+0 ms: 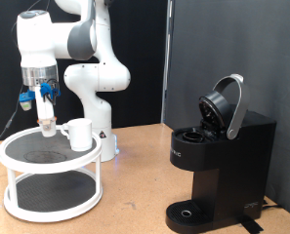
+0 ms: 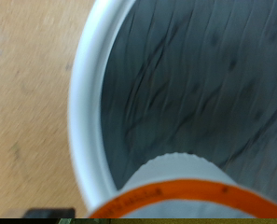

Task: Make a cup of coffee with the keurig machine

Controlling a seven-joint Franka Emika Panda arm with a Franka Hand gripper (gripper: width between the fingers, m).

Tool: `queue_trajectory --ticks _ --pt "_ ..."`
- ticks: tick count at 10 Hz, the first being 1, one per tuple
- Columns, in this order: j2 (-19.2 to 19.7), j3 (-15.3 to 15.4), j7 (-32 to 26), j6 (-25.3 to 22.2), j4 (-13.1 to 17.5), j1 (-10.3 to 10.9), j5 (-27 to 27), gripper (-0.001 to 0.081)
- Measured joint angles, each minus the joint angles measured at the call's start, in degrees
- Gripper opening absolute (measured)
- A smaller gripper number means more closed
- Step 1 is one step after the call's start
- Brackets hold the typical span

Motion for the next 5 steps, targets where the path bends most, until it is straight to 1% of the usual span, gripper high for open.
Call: queue_trajectory --ticks 1,3,4,5 --pt "0.0 0.0 0.1 -1.5 0.5 0.9 5.1 0.0367" --pt "-0.1 0.1 0.1 -7.2 2.8 3.6 15.2 0.0367" --pt "-0.2 0.8 1.9 -7.6 3.3 4.6 18.4 0.0367" --pt "-0.5 1.5 4.0 -7.6 3.3 4.8 19.3 0.0367"
